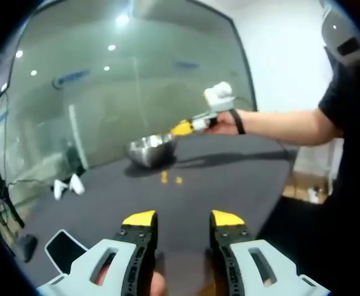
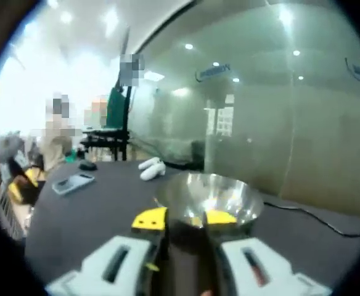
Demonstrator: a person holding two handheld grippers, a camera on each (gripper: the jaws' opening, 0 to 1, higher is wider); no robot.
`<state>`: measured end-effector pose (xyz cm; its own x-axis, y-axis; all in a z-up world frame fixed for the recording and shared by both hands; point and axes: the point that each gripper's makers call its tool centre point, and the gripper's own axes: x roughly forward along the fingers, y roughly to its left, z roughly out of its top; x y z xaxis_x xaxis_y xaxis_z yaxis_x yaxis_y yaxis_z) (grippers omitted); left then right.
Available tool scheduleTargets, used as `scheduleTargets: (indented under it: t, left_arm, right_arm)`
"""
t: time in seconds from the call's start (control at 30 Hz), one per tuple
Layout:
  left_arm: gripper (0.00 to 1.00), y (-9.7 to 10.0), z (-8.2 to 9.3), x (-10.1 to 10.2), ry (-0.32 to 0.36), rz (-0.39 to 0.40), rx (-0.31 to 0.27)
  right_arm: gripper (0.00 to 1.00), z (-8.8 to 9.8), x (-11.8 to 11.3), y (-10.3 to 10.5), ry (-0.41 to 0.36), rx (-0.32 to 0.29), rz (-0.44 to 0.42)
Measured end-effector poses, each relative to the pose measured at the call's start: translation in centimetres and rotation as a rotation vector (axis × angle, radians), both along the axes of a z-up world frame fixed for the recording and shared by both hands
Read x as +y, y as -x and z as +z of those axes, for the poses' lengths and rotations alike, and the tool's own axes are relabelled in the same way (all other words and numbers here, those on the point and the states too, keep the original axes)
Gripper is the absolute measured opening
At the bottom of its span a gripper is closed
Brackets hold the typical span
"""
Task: Pick up the QQ candy scattered on the table and place it into the stainless steel bowl on the table
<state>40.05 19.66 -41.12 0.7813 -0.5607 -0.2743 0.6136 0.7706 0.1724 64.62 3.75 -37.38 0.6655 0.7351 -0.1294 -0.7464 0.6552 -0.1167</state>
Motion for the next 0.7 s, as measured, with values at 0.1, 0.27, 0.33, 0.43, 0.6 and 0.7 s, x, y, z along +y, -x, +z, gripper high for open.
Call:
scheduleTargets:
  t: [0.1, 0.27, 0.33, 0.43, 0.6, 0.7]
  left_arm:
    - [0.37, -0.1, -0.1, 0.2, -0.010, 0.003, 0.000]
    - [0.37, -0.7, 0.6, 1.1, 0.005, 0.037, -0.012]
    - [0.37, -0.7, 0.6, 1.0, 0.009, 0.037, -0.012]
    - [0.36, -0.6, 0.3, 0.7, -0.003, 0.028, -0.005]
    - [0.36, -0.6, 0.4, 0.8, -0.004, 0.031, -0.008]
    - [0.36, -0.5, 0.5, 0.7, -0.006, 0.029, -0.012]
  right_arm:
    - [0.22, -0.7, -0.8, 1.1, -0.013, -0.012, 0.013]
    - [0.21, -2.5, -2.1, 2.6, -0.027, 0.010, 0.034]
    - [0.21, -3.2, -2.1, 3.6, -0.027, 0.023, 0.057]
    - [0.21, -4.0, -1.9, 4.4, -0.029, 0.031, 0.074]
    - [0.21, -4.4, -0.9, 4.7, -0.033, 0.039, 0.117]
    - [0.21, -5.0, -0.1, 5.0, -0.022, 0.053, 0.139]
